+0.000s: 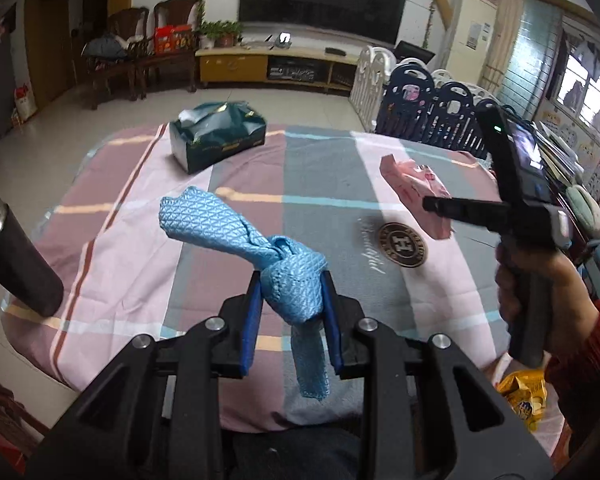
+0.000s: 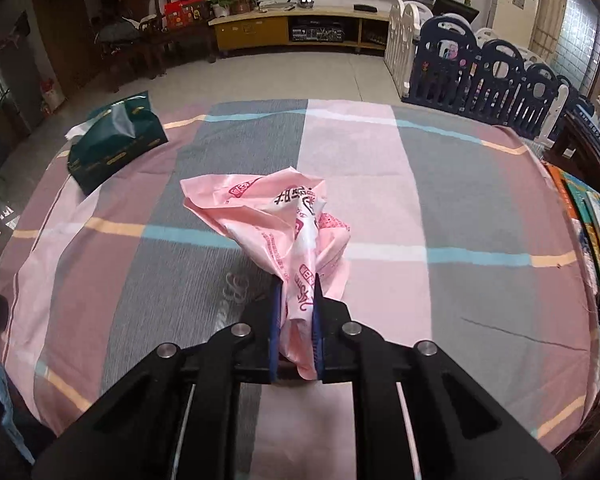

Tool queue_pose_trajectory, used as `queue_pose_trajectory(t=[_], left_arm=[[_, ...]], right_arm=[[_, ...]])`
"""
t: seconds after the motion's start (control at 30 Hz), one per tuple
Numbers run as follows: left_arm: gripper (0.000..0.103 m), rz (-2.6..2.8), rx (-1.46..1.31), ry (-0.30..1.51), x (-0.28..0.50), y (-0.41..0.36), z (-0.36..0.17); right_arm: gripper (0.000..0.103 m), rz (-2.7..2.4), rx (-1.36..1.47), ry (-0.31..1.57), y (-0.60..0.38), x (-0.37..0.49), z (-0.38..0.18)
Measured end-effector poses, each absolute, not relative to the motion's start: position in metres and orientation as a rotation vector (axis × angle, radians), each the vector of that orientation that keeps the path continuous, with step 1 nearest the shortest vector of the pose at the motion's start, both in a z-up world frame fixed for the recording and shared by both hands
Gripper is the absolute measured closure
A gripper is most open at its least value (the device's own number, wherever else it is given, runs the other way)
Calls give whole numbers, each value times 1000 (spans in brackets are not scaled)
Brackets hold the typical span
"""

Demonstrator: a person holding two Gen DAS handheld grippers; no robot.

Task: Collect trash
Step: 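Grasp the pink plastic bag with the right tool and carry it over the bin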

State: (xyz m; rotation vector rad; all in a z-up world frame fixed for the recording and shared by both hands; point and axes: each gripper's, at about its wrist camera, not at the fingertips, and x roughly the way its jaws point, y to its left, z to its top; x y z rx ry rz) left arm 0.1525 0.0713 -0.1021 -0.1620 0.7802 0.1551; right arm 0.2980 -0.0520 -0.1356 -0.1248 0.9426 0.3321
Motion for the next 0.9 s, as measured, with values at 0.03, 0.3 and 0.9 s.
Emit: queue_pose_trajectory(t=[0.03, 0.3, 0.9], left_arm=[[74, 148, -146, 768, 147, 64, -95], [74, 98, -87, 700, 104, 25, -60], [74, -286, -74, 770, 68, -77, -63]], right_arm=[[89, 335, -118, 929, -61, 282, -127], [89, 325, -76, 822, -130, 162, -74], [89, 152, -104, 877, -234, 49, -58]])
